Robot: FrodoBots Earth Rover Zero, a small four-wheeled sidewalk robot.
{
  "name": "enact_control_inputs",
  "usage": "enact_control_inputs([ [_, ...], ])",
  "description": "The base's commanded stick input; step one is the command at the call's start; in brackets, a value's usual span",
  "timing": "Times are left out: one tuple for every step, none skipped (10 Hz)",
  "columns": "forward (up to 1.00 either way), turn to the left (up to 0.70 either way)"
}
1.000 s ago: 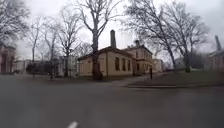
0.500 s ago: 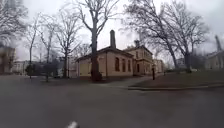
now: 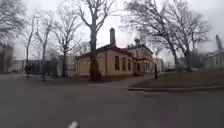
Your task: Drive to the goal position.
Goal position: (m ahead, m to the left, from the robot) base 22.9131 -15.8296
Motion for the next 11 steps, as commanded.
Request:
enact_control_inputs([
  [1.0,0.01],
  [1.0,0.01],
  [1.0,0.01],
  [1.0,0.01],
  [1.0,0.01],
  [1.0,0.01],
  [1.0,0.01],
  [1.0,0.01],
  [1.0,0.01],
  [1.0,0.01],
  [1.0,0.01],
])
